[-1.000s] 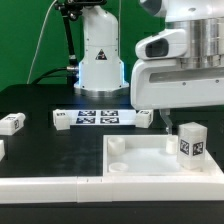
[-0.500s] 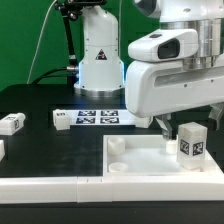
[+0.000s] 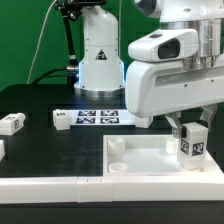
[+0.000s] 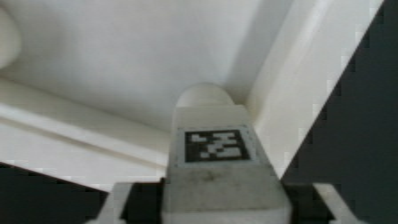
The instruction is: Assemble one leg
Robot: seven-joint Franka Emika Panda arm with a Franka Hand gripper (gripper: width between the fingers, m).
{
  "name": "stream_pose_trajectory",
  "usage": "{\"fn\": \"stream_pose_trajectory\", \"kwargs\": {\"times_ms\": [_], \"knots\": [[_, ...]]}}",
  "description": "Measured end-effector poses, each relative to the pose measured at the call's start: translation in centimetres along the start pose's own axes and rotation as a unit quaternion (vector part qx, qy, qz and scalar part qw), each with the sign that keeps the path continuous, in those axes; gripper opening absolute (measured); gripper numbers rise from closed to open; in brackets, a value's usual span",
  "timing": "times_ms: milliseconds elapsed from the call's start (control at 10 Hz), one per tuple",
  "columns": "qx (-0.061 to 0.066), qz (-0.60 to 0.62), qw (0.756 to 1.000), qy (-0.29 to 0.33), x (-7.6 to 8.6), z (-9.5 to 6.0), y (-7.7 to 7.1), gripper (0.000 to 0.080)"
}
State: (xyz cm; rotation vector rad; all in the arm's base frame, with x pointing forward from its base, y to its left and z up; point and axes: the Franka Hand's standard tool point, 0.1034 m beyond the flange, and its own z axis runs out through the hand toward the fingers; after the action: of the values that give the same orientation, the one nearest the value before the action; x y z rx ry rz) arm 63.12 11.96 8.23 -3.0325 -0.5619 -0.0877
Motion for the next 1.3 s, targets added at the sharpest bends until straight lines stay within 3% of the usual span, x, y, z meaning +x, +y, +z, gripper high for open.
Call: {"fn": "stream_pose_trajectory", "kwargs": {"times_ms": [200, 300, 500, 800, 900, 1000, 1100, 1300], "knots": [[0.002, 0.01, 1.0, -0.001, -0.05, 0.01, 0.04, 0.029], [0.012, 0.074, 0.997, 0.001, -0.1, 0.03, 0.08, 0.029], [0.015, 0.193, 0.981, 0.006, -0.16, 0.05, 0.11, 0.029], [0.019, 0.402, 0.915, 0.021, -0.08, 0.08, 0.14, 0.0291], [0.023, 0.507, 0.861, 0.019, -0.12, 0.11, 0.08, 0.0291], [0.021, 0.553, 0.833, 0.018, -0.11, 0.15, -0.07, 0.0291], [0.022, 0.614, 0.789, 0.016, -0.11, 0.21, -0.25, 0.0291], [0.033, 0.673, 0.739, 0.01, -0.08, 0.19, -0.15, 0.0291]]}}
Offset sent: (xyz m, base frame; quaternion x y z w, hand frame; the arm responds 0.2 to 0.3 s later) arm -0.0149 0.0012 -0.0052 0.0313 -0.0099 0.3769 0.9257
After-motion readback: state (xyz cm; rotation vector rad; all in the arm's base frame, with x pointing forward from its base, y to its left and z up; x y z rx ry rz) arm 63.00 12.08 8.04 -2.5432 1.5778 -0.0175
